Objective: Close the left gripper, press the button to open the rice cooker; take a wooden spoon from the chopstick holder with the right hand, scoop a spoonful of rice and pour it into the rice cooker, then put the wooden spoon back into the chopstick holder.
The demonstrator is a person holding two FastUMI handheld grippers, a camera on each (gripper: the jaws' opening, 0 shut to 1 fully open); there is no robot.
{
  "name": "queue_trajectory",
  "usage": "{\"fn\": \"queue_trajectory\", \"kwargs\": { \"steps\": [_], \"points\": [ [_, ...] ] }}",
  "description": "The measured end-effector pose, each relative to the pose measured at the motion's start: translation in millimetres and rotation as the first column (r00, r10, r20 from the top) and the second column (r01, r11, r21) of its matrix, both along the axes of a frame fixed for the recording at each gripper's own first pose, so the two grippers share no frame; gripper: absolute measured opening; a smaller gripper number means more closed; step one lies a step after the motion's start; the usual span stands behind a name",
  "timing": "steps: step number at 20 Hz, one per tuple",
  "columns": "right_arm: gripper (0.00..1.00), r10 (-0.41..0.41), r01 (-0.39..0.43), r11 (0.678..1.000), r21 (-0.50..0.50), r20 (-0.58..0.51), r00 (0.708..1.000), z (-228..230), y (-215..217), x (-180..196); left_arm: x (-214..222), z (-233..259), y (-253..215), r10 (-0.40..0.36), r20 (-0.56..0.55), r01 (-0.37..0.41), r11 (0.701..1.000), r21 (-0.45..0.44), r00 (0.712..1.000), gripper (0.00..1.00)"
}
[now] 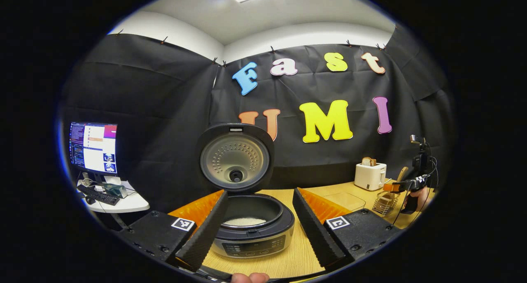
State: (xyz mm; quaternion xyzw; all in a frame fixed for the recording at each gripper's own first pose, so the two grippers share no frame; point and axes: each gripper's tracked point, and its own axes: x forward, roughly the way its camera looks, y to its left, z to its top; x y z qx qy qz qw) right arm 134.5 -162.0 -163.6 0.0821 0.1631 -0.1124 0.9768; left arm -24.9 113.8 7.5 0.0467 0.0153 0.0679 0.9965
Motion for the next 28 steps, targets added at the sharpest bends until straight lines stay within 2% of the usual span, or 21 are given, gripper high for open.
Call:
{"fn": "queue_trajectory", "kwargs": {
  "steps": [1, 2, 3, 4, 5, 6, 7, 9, 12, 15, 17, 21, 25, 26, 28],
  "points": [
    [0.66, -0.003, 0.003, 1.000, -0.030, 0.000, 1.000, 1, -3, -2, 1, 2, -3, -0.002, 0.003, 0.002, 1.000, 0.006, 1.000, 1.00],
    [0.78, -0.006, 0.006, 0.999, -0.054, 0.006, 1.000, 5, -4, -4, -1, 2, -4, -0.005, 0.005, 0.005, 1.000, 0.006, 1.000, 1.00],
    [0.80, -0.006, 0.007, 0.997, -0.071, 0.009, 1.000, 7, -4, -8, 0, 2, -6, -0.007, 0.007, 0.007, 1.000, 0.006, 1.000, 1.00],
    [0.89, -0.005, 0.005, 0.997, -0.083, 0.002, 1.000, 7, -4, -10, 0, 3, -6, -0.008, 0.009, 0.008, 1.000, 0.006, 1.000, 1.00],
    [0.91, -0.004, 0.003, 0.996, -0.094, -0.005, 1.000, 6, -4, -14, 0, 3, -8, -0.008, 0.010, 0.008, 1.000, 0.006, 1.000, 1.00],
    [0.87, 0.001, -0.002, 0.995, -0.102, -0.015, 1.000, 5, -4, -18, -1, 3, -9, -0.009, 0.009, 0.008, 1.000, 0.006, 1.000, 1.00],
    [0.96, 0.001, -0.003, 0.995, -0.100, -0.021, 1.000, 3, -3, -25, -2, 5, -10, -0.009, 0.011, 0.009, 1.000, 0.010, 1.000, 1.00],
    [0.96, -0.006, 0.005, 0.997, -0.079, -0.015, 1.000, 6, -2, -44, -6, 16, -14, -0.004, 0.037, 0.003, 1.000, 0.024, 0.999, 1.00],
    [0.96, -0.027, 0.025, 0.998, -0.059, -0.023, 0.999, 4, -4, -75, -9, 25, -25, -0.012, 0.066, 0.012, 1.000, -0.008, 0.998, 0.99],
    [0.96, -0.002, 0.002, 0.996, -0.095, 0.003, 1.000, 16, 2, -103, -8, 26, -29, 0.009, 0.078, -0.006, 0.999, -0.037, 0.997, 0.99],
    [0.96, 0.009, -0.005, 0.992, -0.129, 0.025, 1.000, 29, 7, -117, -6, 23, -39, -0.006, 0.079, 0.009, 0.999, -0.041, 0.997, 1.00],
    [0.92, 0.164, -0.151, 0.974, -0.167, 0.066, 0.984, 46, 57, -132, 1, 21, -32, 0.047, 0.038, -0.045, 0.998, -0.047, 0.998, 0.99],
    [0.94, 0.295, -0.284, 0.949, -0.136, 0.067, 0.953, 36, 97, -131, 37, 76, -20, 0.047, 0.048, -0.047, 0.999, 0.004, 0.998, 0.99],
    [0.96, 0.319, -0.309, 0.940, -0.144, 0.049, 0.947, 31, 102, -131, 48, 92, -18, 0.042, 0.057, -0.043, 0.999, 0.010, 0.997, 0.99],
    [0.95, 0.336, -0.326, 0.934, -0.148, 0.047, 0.941, 31, 100, -130, 72, 116, -10, 0.042, 0.055, -0.044, 0.999, 0.032, 0.998, 0.99]
  ]
}}
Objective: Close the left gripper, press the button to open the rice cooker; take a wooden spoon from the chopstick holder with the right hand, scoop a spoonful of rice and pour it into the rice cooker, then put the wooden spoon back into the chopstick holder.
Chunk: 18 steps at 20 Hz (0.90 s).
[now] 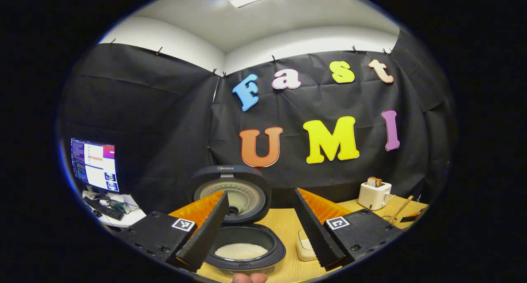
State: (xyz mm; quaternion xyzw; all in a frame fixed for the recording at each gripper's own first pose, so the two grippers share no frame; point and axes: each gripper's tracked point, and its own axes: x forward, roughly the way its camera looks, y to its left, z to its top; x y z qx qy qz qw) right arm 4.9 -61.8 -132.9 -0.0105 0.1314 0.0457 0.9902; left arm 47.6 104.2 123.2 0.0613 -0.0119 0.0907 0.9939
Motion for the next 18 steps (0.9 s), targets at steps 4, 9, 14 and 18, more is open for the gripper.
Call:
{"fn": "queue_trajectory", "kwargs": {
  "steps": [4, 9, 14, 18],
  "points": [
    [0.95, 0.028, -0.028, 1.000, -0.007, 0.043, 0.999, 16, 2, -4, 44, 39, 16, 0.018, -0.022, -0.017, 0.997, 0.073, 1.000, 0.99],
    [0.96, 0.016, -0.017, 1.000, 0.015, 0.078, 0.997, 25, -4, -4, 102, 48, 41, 0.064, -0.088, -0.059, 0.997, 0.056, 0.994, 0.99],
    [0.95, -0.054, 0.050, 0.997, 0.061, 0.068, 0.996, 26, -28, -1, 142, 37, 95, 0.150, -0.170, -0.149, 0.989, 0.018, 0.974, 0.99],
    [0.92, -0.084, 0.076, 0.990, 0.121, 0.062, 0.995, 24, -28, 0, 149, 4, 111, 0.175, -0.291, -0.189, 0.982, -0.023, 0.941, 0.99]
  ]
}}
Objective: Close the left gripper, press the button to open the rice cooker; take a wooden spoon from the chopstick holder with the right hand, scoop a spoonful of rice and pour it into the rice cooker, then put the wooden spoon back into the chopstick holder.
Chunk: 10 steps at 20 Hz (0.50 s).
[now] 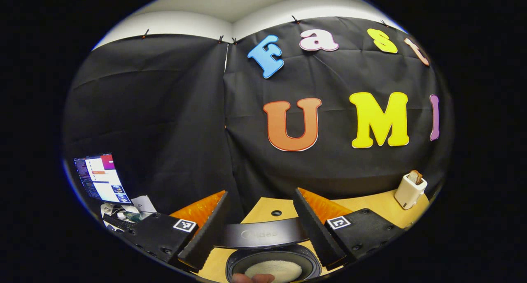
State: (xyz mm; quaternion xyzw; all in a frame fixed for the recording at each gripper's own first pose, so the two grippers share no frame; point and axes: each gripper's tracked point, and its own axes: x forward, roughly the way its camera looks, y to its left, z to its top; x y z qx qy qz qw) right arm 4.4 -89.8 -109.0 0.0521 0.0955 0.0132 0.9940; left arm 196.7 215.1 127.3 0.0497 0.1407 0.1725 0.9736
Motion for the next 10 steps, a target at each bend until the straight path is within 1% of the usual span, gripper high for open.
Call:
{"fn": "queue_trajectory", "kwargs": {
  "steps": [1, 2, 3, 4, 5, 6, 7, 10],
  "points": [
    [0.96, 0.015, -0.015, 1.000, 0.000, -0.001, 1.000, -1, 7, -3, 1, -9, 1, 0.008, -0.030, -0.009, 1.000, -0.017, 1.000, 0.99],
    [0.92, 0.025, -0.025, 1.000, -0.006, -0.001, 1.000, -1, 10, -4, -2, -16, 2, 0.019, -0.061, -0.020, 1.000, -0.021, 0.998, 0.99],
    [0.92, 0.033, -0.033, 0.999, -0.013, 0.003, 0.999, -1, 12, -5, -1, -10, 3, 0.024, -0.043, -0.025, 1.000, -0.019, 0.999, 0.99],
    [0.92, 0.032, -0.032, 0.999, -0.013, 0.008, 0.999, 0, 11, -6, -3, -19, -1, 0.027, -0.069, -0.031, 0.998, -0.052, 0.997, 0.99],
    [0.96, 0.029, -0.029, 1.000, 0.000, 0.016, 0.999, 2, 11, -8, -10, -18, -7, 0.029, -0.080, -0.034, 0.997, -0.063, 0.996, 0.98],
    [0.92, 0.024, -0.025, 1.000, 0.015, 0.026, 0.999, 3, 11, -9, -20, -22, -9, 0.030, -0.099, -0.037, 0.997, -0.075, 0.995, 0.98],
    [0.96, 0.022, -0.023, 0.999, 0.025, 0.029, 0.999, 3, 11, -11, -29, -25, -12, 0.032, -0.102, -0.040, 0.996, -0.079, 0.994, 0.99],
    [0.96, 0.035, -0.036, 0.998, 0.043, 0.034, 0.999, 7, 17, -17, -65, -40, -29, 0.040, -0.076, -0.045, 0.996, -0.072, 0.996, 0.99]
  ]
}}
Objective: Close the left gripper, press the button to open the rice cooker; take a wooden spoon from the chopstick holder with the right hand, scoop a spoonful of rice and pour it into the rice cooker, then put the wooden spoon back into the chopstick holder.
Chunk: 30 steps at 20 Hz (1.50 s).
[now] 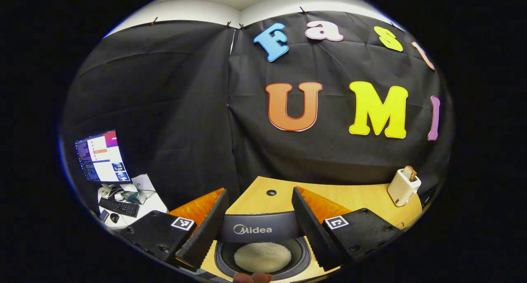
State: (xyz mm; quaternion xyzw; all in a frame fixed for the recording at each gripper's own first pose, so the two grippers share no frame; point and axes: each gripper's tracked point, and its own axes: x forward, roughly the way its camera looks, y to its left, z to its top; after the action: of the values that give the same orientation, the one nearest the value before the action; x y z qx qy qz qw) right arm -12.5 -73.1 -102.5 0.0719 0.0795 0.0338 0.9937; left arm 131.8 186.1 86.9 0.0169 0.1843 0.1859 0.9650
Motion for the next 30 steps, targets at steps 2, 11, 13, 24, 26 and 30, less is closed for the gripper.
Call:
{"fn": "queue_trajectory", "kwargs": {
  "steps": [2, 11, 13, 24, 26, 30],
  "points": [
    [0.92, 0.000, 0.000, 1.000, -0.008, 0.000, 1.000, -2, -3, -7, -21, -16, -10, 0.003, -0.004, -0.003, 1.000, -0.018, 1.000, 0.99],
    [0.92, -0.057, 0.058, 0.997, -0.045, 0.028, 0.998, 0, -19, -19, -96, -104, -41, -0.061, 0.088, 0.063, 0.998, -0.016, 0.994, 0.99],
    [0.92, -0.053, 0.054, 0.997, -0.058, 0.028, 0.998, -2, -15, -19, -101, -113, -41, -0.079, 0.097, 0.077, 0.997, 0.024, 0.992, 0.99],
    [0.96, -0.045, 0.044, 0.999, -0.025, -0.019, 0.999, -20, 3, -11, -110, -143, -44, -0.112, 0.104, 0.110, 0.994, 0.021, 0.988, 0.99],
    [0.96, -0.038, 0.037, 0.999, -0.017, -0.024, 0.999, -23, 5, -12, -111, -146, -44, -0.120, 0.100, 0.120, 0.993, 0.015, 0.988, 0.98],
    [0.96, -0.048, 0.046, 0.998, -0.032, -0.046, 0.998, -34, 2, -4, -115, -154, -45, -0.128, 0.085, 0.128, 0.992, 0.011, 0.988, 0.96]
  ]
}}
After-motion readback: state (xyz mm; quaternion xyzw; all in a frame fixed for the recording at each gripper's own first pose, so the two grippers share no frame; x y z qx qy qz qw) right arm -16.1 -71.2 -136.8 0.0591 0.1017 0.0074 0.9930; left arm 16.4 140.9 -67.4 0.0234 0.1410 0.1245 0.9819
